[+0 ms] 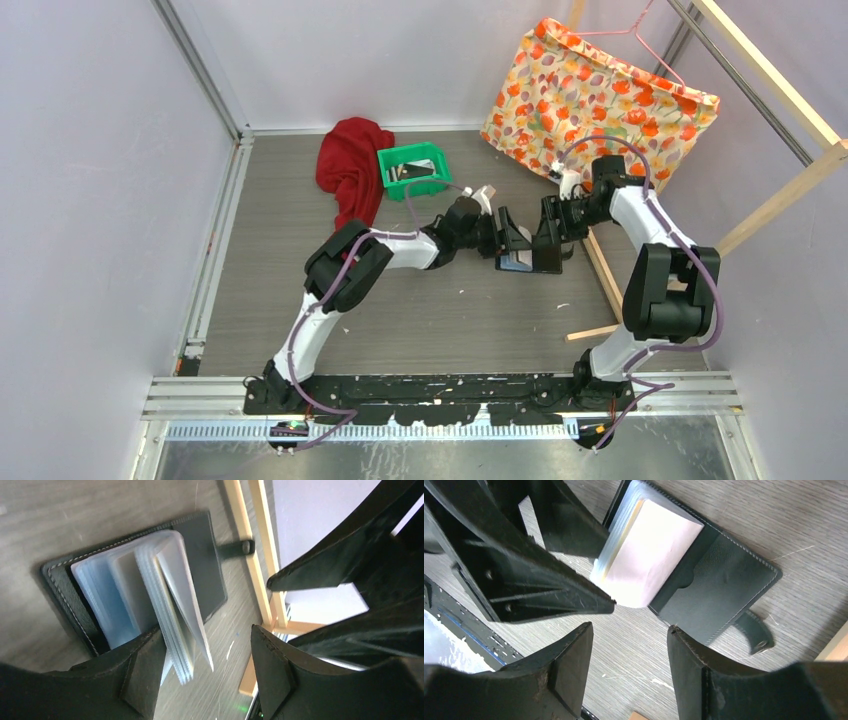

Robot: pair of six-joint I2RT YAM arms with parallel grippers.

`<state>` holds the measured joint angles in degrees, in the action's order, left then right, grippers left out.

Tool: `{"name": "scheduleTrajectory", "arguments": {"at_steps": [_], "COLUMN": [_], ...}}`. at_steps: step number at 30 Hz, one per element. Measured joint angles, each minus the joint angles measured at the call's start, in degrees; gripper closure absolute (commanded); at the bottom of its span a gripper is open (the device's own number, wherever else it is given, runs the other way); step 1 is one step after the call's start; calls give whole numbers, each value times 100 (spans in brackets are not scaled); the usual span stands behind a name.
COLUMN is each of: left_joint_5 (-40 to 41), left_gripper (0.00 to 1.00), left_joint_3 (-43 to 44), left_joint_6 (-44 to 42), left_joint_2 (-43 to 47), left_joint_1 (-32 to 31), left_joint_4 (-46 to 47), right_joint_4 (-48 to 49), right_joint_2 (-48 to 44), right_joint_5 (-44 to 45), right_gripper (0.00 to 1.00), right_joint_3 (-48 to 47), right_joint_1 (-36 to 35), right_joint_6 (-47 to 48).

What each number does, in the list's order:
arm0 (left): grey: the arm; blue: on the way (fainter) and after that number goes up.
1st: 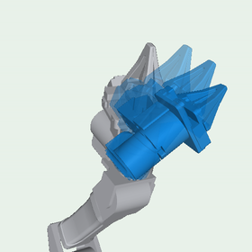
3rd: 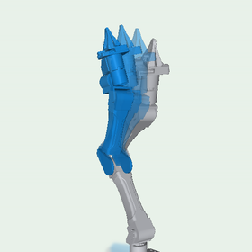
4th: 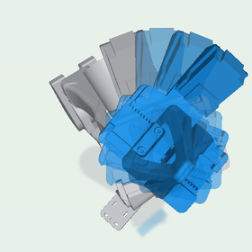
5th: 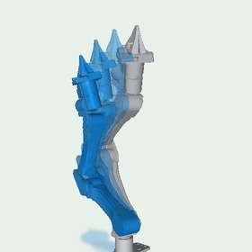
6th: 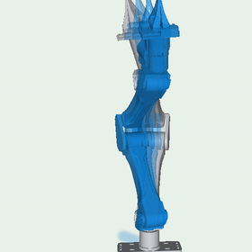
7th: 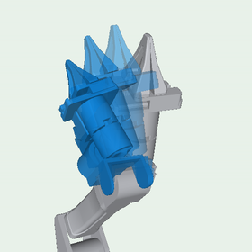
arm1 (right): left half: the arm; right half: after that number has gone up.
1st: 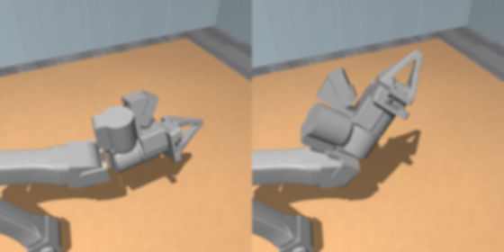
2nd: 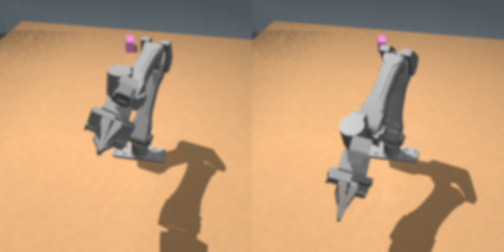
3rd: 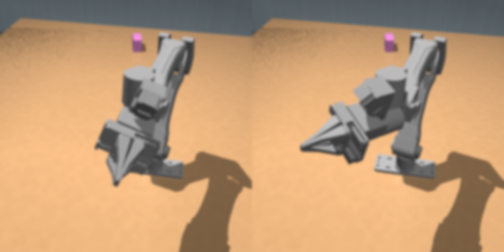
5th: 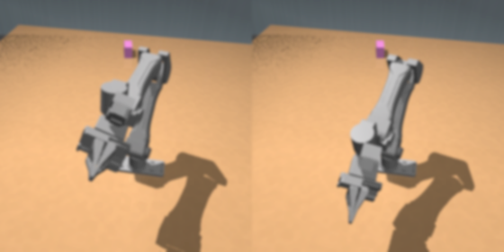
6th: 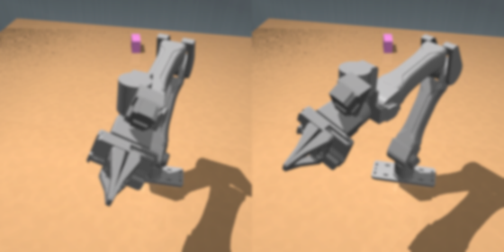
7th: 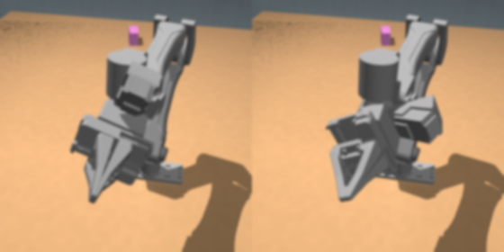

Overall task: Put the credit cards into the card holder
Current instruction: Open the card holder at the center of the board.

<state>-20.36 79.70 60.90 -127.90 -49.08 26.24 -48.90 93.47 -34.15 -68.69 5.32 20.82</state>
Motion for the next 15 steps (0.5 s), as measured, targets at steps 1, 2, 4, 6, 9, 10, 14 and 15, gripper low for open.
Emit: {"name": "scheduleTrajectory", "arguments": {"at_steps": [1, 2, 4, 6, 9, 10, 14, 15], "left_joint_5": [0, -2, 0, 0, 0, 2, 35, 55], "left_gripper": [37, 37, 38, 39, 46, 49, 61, 63], "left_joint_3": [96, 227, 483, 695, 892, 920, 1051, 1113], "left_joint_6": [2, 9, 17, 17, 15, 11, -94, -151], "left_joint_2": [-44, -103, -216, -297, -350, -350, -380, -398], "left_joint_1": [24, 55, 103, 122, 120, 118, 101, 83], "left_joint_4": [-11, -26, -81, -181, -334, -393, -706, -837], "right_joint_4": [9, 20, 63, 162, 385, 444, 603, 621], "right_joint_2": [-2, 0, 11, 48, 212, 273, 584, 658], "right_joint_5": [-13, -20, 22, 155, 470, 555, 861, 898], "right_gripper": [38, 38, 41, 52, 74, 78, 84, 84], "right_joint_3": [0, 0, 0, 0, 0, 0, 0, 0], "right_joint_1": [11, 24, 42, 44, 44, 44, 50, 57], "right_joint_6": [9, 2, -44, -164, -433, -492, -772, -820]}}
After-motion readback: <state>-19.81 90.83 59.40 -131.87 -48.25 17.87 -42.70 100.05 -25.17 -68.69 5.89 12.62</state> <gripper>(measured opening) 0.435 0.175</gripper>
